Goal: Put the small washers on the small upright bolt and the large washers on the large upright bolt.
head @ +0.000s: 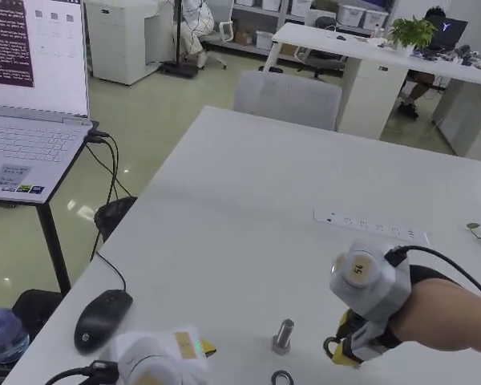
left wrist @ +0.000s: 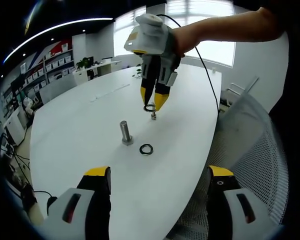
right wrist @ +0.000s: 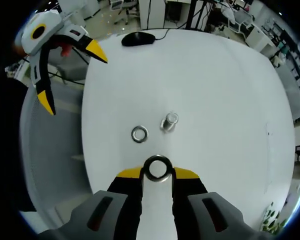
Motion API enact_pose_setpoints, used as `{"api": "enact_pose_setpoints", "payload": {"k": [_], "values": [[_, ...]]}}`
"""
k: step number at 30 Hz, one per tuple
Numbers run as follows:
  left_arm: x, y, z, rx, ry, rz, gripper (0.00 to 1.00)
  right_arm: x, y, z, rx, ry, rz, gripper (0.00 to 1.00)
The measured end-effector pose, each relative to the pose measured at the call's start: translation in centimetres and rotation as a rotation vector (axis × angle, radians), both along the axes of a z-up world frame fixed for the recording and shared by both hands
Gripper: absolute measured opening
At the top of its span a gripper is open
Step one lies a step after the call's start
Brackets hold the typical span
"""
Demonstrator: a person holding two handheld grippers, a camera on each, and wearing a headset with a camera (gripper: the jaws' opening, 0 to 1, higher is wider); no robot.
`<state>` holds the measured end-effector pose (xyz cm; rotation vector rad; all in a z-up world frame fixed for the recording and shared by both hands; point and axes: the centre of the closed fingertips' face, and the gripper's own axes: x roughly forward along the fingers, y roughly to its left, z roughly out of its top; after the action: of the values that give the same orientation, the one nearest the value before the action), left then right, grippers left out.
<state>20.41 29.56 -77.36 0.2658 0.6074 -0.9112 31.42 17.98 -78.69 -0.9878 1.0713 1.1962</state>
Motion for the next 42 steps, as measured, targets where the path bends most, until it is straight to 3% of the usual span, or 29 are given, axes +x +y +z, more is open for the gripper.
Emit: {"api": "enact_pose_setpoints", "payload": {"k": [7,12,25,42], "values": [[0.6,0.4,-0.2,-0.011,0.002,0.011,0.8,1.4,2.0,1.1,0.015,-0.005,0.011,0.22],[0.8,0.4,-0.4,-0.014,0.003,0.011,0.82,1.9,3.1,1.1,0.02,-0.006,0.024,0.22],[1.2,0.4,-1.1,-0.004,0.02,0.001,0.82,2.8,5.2,-0.6,0.02,-0.015,0.055,0.22],[1.4,0.2,-1.3,-0.002,0.027,-0.003,0.8,3.1,6.3,-2.5,-0.011,-0.004,0.081,0.22]]}}
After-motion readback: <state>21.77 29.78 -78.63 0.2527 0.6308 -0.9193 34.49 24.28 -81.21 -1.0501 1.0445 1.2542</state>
